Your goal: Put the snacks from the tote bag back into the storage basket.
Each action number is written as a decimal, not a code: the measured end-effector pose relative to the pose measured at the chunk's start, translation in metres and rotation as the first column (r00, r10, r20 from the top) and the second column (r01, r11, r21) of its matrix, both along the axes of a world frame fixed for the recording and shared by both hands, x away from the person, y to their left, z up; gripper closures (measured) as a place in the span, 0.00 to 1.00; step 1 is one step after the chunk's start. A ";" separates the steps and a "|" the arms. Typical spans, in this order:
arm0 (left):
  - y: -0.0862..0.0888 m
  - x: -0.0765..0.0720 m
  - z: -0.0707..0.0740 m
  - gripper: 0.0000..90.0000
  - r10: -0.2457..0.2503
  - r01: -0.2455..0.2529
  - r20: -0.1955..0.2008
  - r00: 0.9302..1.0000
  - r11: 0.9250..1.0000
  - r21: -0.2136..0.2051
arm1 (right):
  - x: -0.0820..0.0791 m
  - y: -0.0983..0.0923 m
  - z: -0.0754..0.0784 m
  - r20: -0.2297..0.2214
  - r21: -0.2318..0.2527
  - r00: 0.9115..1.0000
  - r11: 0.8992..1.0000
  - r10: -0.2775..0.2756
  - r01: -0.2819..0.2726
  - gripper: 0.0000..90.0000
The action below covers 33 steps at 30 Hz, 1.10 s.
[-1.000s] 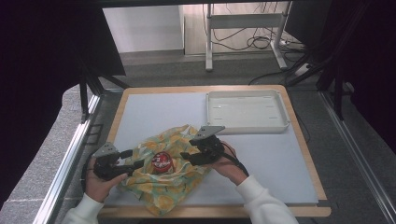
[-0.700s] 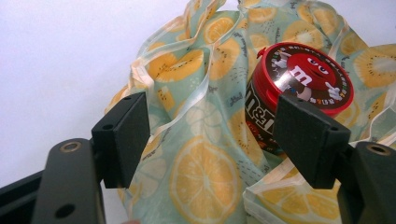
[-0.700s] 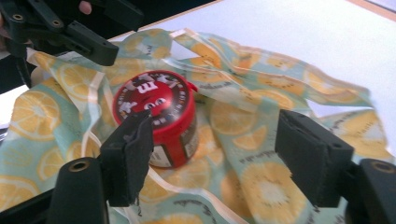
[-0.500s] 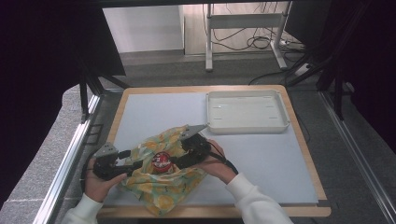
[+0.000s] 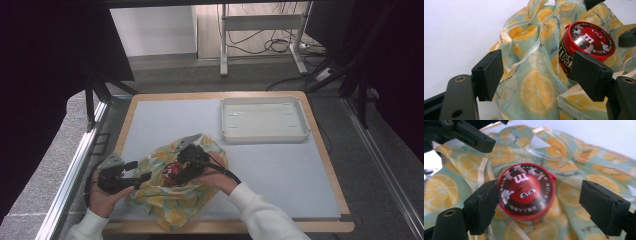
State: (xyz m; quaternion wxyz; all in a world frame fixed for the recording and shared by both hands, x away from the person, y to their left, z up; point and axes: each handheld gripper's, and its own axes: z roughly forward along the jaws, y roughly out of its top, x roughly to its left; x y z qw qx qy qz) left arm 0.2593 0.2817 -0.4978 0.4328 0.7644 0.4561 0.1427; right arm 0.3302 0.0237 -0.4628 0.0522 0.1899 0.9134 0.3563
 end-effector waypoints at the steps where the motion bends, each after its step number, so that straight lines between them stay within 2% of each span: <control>1: 0.000 0.000 0.000 0.30 -0.001 0.001 -0.001 1.000 1.000 0.001 | 0.000 0.003 -0.002 -0.003 -0.007 1.000 1.000 0.002 -0.002 0.17; 6: 0.002 0.001 -0.002 0.30 -0.004 0.004 -0.011 1.000 1.000 0.001 | -0.002 0.016 -0.008 -0.013 -0.033 1.000 0.999 0.022 -0.022 0.15; 10: 0.002 0.000 -0.001 0.30 -0.004 0.004 -0.009 1.000 1.000 -0.001 | -0.003 0.025 -0.016 -0.015 -0.073 0.999 0.997 0.036 -0.037 0.15; 15: 0.001 0.001 -0.001 0.30 -0.007 0.007 -0.009 1.000 1.000 -0.002 | -0.002 0.028 -0.019 -0.023 -0.087 0.999 0.996 0.031 -0.033 0.15; 24: 0.002 0.000 -0.001 0.30 -0.006 0.006 -0.011 1.000 1.000 -0.004 | 0.001 0.033 -0.027 -0.047 -0.120 0.999 0.992 0.026 -0.031 0.25; 33: 0.001 0.000 -0.002 0.30 -0.009 0.009 -0.012 1.000 1.000 -0.003 | -0.001 0.033 -0.026 -0.019 -0.125 0.999 0.991 0.041 -0.043 0.27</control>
